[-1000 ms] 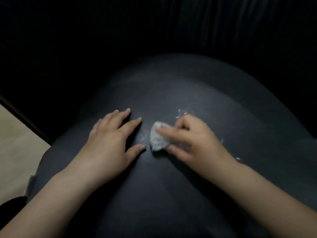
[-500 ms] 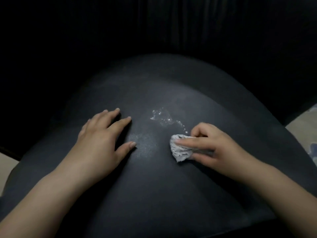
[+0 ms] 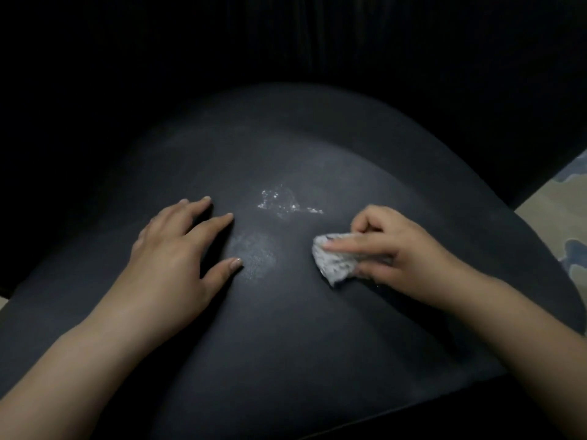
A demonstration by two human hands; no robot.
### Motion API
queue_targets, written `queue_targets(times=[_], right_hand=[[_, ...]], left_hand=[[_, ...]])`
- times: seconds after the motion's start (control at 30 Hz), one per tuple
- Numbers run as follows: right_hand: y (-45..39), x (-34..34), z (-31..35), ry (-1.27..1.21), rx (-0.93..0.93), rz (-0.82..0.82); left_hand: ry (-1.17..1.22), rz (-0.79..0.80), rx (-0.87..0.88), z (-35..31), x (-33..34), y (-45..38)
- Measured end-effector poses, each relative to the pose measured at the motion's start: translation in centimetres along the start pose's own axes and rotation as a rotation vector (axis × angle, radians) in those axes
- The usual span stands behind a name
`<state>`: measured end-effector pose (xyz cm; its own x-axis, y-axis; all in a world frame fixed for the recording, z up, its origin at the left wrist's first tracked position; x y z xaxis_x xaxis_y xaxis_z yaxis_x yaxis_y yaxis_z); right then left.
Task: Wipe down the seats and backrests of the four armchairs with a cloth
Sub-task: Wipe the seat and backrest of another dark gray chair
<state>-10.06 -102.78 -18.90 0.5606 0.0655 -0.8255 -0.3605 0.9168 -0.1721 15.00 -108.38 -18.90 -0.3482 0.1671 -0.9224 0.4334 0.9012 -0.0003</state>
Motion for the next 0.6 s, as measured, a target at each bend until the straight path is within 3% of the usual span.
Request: queue_targets(times=[0.1,0.23,0.33,0.43,0.6], right_hand=[[-3.0,-0.6,-0.5,0.004,0.067,-0.072],[-0.5,-1.2,-0.5,-0.098,0.016,0.019],[3.1,-0.7,0.5,-0.044,-0.068,0.066],[2.0,-0.6,0.2,0.048,-0.048,-0.013],[0.7,-2.3,-0.5,-0.097,0.037,-0.04]], left_hand=[[-0.015,0.019,0.071,-1.8,0.5,0.1],[-0.027,0.036,0.131,-3.4,0.9,0.6],[-0.006,0.029,0.107,-3.7,1.3,1.1],[-0.007,0.013,0.078,-4.0,1.6,1.3],[-0.037,0.018,0.068,-4.3,1.5,1.8]])
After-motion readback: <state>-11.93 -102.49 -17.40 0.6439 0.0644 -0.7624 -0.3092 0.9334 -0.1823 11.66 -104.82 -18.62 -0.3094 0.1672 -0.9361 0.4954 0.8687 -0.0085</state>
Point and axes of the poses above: each hand's wrist, its own y-axis away from the middle knuckle, its own x-axis out of the palm, z = x × y, the point moved 6 cm from there along -y, towards the middle knuckle
